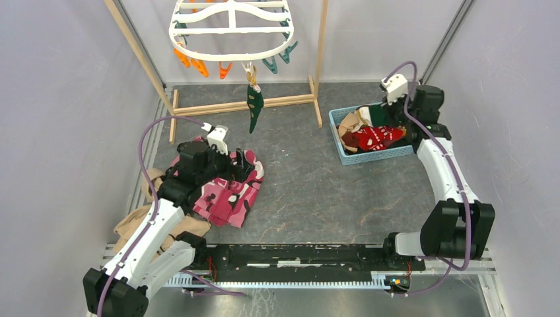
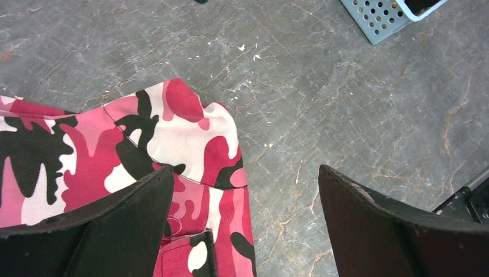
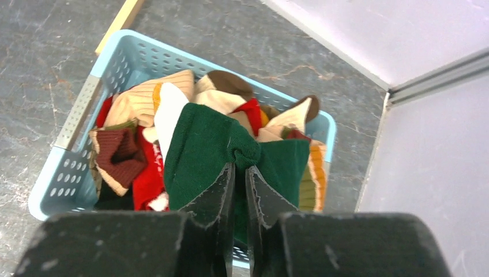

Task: Clip the socks to the hanger
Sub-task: Pick up the sock from the bin.

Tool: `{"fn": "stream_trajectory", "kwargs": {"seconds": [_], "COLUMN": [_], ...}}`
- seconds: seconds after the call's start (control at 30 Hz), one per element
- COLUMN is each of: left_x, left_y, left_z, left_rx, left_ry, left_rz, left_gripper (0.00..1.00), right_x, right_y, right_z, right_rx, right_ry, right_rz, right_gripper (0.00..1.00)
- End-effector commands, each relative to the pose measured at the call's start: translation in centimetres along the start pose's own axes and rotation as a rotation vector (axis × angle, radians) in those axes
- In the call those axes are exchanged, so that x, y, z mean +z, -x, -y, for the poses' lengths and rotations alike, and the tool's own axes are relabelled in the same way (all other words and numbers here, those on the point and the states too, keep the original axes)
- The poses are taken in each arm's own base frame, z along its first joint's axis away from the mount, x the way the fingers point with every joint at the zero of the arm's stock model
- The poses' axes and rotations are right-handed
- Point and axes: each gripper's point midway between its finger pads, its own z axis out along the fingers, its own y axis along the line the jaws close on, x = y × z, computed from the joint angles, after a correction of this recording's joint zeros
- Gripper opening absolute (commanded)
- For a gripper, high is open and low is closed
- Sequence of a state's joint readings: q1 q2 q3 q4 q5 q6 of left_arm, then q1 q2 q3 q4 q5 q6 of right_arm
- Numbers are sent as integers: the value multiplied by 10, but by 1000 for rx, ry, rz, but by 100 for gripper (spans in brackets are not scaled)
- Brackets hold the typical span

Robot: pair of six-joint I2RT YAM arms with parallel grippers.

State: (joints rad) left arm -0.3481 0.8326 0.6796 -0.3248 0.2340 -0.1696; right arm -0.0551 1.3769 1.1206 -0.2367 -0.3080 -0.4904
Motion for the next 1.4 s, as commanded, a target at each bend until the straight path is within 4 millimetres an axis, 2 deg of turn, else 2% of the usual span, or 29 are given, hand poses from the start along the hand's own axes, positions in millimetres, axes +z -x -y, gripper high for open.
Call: {"fn": "stream_trajectory", "kwargs": {"seconds": [0.0,0.17,0.33,0.4,0.53,0.63,0.67,0.83,1.03,1.1,1.2,1.23,1.37], "left_x": [2,-2,-11,-16,-33,-52,-53,-46,-28,-18,3,13,33], "left_y": [9,13,17,23,45,56,55,44,50,51,47,41,24], "left_z": [12,31,59,73,112,137,142,174,199,204,209,207,202], "left_rx": [-7,1,18,-9,-253,-305,-317,-308,-494,-566,-575,-567,-496], "left_ry": [-75,-187,-356,-435,-663,-796,-803,-852,-956,-982,-975,-948,-887], "left_rz": [36,54,93,125,262,436,468,515,535,519,500,491,479], "left_gripper": [100,100,100,100,100,100,100,100,100,99,98,98,99], "right_x": [-19,-22,-38,-47,-71,-87,-94,-116,-117,-116,-115,-114,-111], "right_y": [28,33,52,65,89,96,99,102,100,99,96,95,92], "right_z": [15,11,0,-15,-49,-75,-85,-144,-192,-204,-217,-220,-227], "right_rx": [42,64,51,39,41,59,52,55,78,75,76,80,88], "right_ry": [19,72,127,204,387,494,526,755,915,949,987,994,1018], "right_rz": [110,134,210,264,372,430,455,551,573,567,555,549,533], "right_gripper": [14,12,10,9,8,8,8,8,9,9,9,9,8]}}
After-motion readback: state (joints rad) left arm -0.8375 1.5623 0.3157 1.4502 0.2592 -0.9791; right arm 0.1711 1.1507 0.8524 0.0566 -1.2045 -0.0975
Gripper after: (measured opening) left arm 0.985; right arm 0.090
